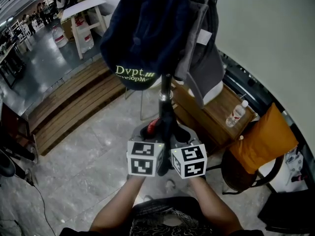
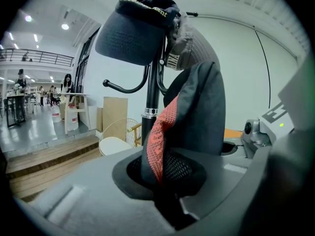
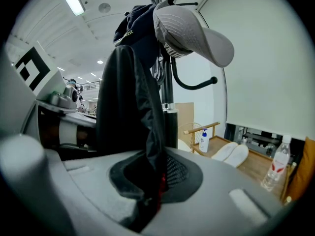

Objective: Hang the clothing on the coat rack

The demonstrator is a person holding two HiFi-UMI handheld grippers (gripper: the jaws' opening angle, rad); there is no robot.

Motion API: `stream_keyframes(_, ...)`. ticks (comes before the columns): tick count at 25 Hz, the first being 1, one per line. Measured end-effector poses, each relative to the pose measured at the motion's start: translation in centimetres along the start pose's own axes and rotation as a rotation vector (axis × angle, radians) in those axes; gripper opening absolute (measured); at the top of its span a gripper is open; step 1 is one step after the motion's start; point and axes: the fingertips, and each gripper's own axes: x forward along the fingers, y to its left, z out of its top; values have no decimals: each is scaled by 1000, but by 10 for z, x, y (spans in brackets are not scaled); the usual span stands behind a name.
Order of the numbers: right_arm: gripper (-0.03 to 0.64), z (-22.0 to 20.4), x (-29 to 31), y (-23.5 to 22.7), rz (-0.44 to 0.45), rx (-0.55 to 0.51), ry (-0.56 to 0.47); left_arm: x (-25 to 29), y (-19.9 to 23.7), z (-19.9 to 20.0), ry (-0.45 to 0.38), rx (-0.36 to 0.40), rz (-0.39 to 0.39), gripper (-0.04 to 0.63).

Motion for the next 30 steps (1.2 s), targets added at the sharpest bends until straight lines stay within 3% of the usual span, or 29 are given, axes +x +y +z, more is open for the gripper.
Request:
stream_keyframes(18,46,-6,-17,8,-25,24,3,-15,-11,-10,8,14,-40,34)
stream_keyframes(30,64,-6,-28,13,-68,46,-14,-29,-14,-13,-2,29,-67,83)
